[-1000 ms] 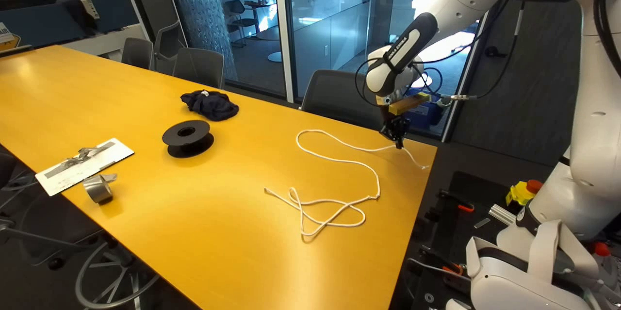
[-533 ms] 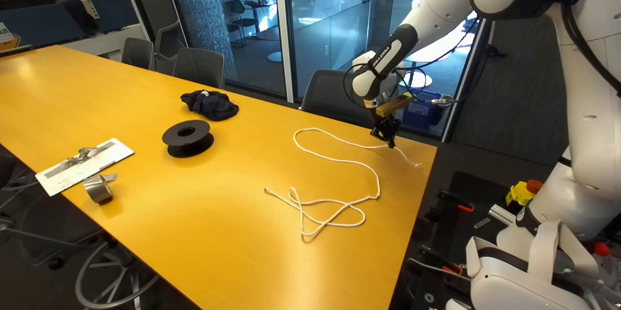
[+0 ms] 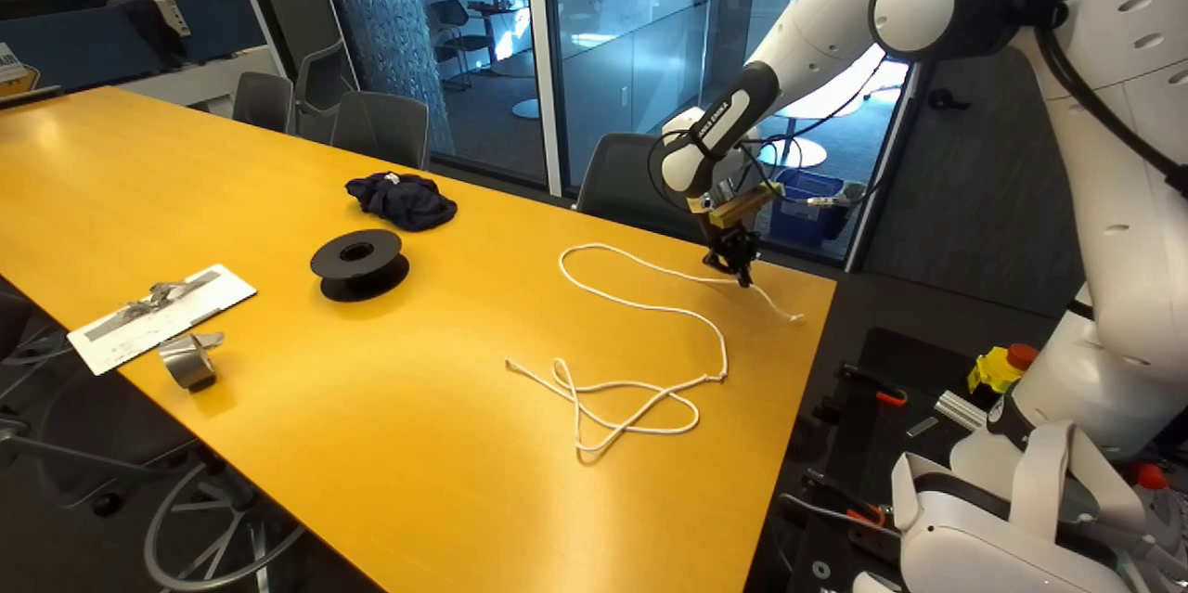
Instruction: Untangle the ropes on the table.
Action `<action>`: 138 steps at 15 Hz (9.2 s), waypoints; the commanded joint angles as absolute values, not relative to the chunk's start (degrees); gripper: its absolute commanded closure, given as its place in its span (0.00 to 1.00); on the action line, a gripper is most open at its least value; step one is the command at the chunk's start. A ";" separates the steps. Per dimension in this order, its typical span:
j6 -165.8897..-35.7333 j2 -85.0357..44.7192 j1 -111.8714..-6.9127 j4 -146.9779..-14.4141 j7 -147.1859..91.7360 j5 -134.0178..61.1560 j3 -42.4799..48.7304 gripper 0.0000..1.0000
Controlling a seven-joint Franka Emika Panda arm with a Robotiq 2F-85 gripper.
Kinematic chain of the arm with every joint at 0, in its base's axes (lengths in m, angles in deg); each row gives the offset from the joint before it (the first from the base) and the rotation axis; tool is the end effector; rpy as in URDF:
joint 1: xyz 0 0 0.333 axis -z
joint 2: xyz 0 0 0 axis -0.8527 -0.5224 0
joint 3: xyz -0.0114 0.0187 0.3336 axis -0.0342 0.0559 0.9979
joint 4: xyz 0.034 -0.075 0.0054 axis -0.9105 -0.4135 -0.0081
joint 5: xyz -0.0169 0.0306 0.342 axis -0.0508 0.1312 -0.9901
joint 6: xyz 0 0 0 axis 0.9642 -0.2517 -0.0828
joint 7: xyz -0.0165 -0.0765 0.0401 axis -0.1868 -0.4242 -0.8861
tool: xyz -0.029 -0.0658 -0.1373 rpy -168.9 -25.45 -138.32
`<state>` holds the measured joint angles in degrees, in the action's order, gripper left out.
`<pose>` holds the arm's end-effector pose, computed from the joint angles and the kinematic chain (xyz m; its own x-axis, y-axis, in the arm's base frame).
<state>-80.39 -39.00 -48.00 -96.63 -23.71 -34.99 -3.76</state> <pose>0.4879 -0.1995 0.1667 0.7671 -0.4495 -0.4577 -0.3893 -0.8933 0.2248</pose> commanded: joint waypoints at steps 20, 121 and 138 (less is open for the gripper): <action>-85.56 -27.64 -59.69 -103.65 -24.01 -36.52 6.63 0.00; -44.97 -20.23 -62.08 -74.70 -40.84 -42.70 12.25 0.99; -33.12 -49.01 -59.21 -52.95 -70.89 -35.49 13.69 0.99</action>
